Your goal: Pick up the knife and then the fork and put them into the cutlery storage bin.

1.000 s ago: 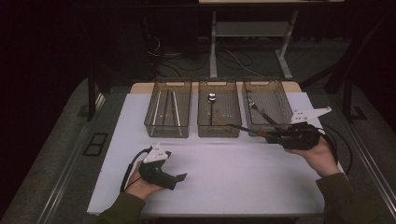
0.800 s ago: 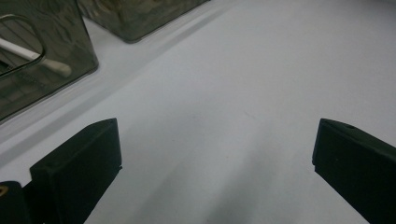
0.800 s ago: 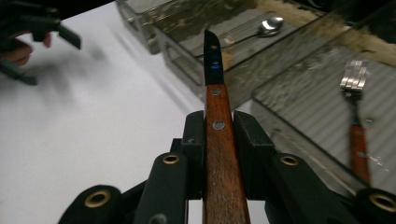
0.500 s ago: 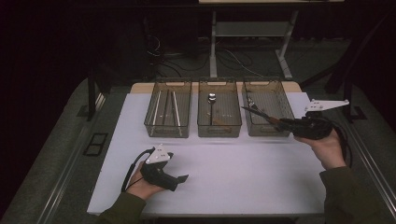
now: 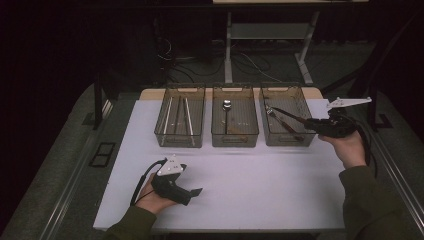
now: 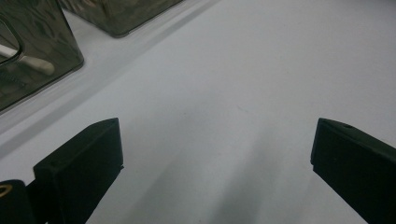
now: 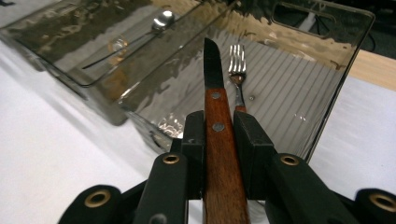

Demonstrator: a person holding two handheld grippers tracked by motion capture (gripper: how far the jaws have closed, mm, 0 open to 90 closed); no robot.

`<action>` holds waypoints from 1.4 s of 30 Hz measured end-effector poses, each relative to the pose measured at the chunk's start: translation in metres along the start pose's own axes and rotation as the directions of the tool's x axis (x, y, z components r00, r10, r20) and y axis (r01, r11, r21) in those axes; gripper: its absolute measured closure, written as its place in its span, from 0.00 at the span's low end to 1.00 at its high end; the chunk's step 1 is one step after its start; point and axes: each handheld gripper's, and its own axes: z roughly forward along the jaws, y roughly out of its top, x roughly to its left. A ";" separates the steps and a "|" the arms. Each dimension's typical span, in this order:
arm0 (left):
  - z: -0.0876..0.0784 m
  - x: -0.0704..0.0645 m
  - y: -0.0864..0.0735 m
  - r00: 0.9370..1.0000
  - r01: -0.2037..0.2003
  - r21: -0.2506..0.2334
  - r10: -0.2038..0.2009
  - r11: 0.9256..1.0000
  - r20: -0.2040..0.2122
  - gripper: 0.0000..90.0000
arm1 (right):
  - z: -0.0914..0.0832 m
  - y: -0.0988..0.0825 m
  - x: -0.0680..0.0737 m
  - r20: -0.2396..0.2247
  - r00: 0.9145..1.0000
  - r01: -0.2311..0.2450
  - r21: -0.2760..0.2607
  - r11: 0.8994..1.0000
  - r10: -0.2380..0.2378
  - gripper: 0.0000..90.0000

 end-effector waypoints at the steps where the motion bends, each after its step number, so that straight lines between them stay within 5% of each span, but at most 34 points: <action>1: 0.000 0.000 0.000 1.000 -0.001 0.000 0.001 1.000 0.000 0.01 | 0.003 0.002 -0.001 0.004 1.000 -0.001 0.009 1.000 0.001 0.83; 12: 0.002 -0.001 0.000 1.000 -0.007 0.011 0.007 1.000 0.003 0.02 | 0.039 0.020 -0.001 0.049 0.999 0.007 0.099 0.995 -0.012 0.83; 21: 0.001 -0.001 0.000 1.000 -0.011 0.010 0.011 1.000 0.005 0.02 | 0.062 0.023 -0.007 0.060 0.998 -0.037 0.153 0.988 0.028 0.83; 34: 0.001 0.000 0.000 1.000 -0.008 0.001 0.008 1.000 0.000 0.00 | 0.081 0.023 -0.006 0.052 0.998 -0.042 0.172 0.984 0.033 0.82; 42: 0.002 0.000 0.000 1.000 -0.006 0.003 0.006 1.000 0.002 0.00 | 0.078 0.022 -0.009 0.055 0.997 -0.059 0.143 0.988 0.051 0.61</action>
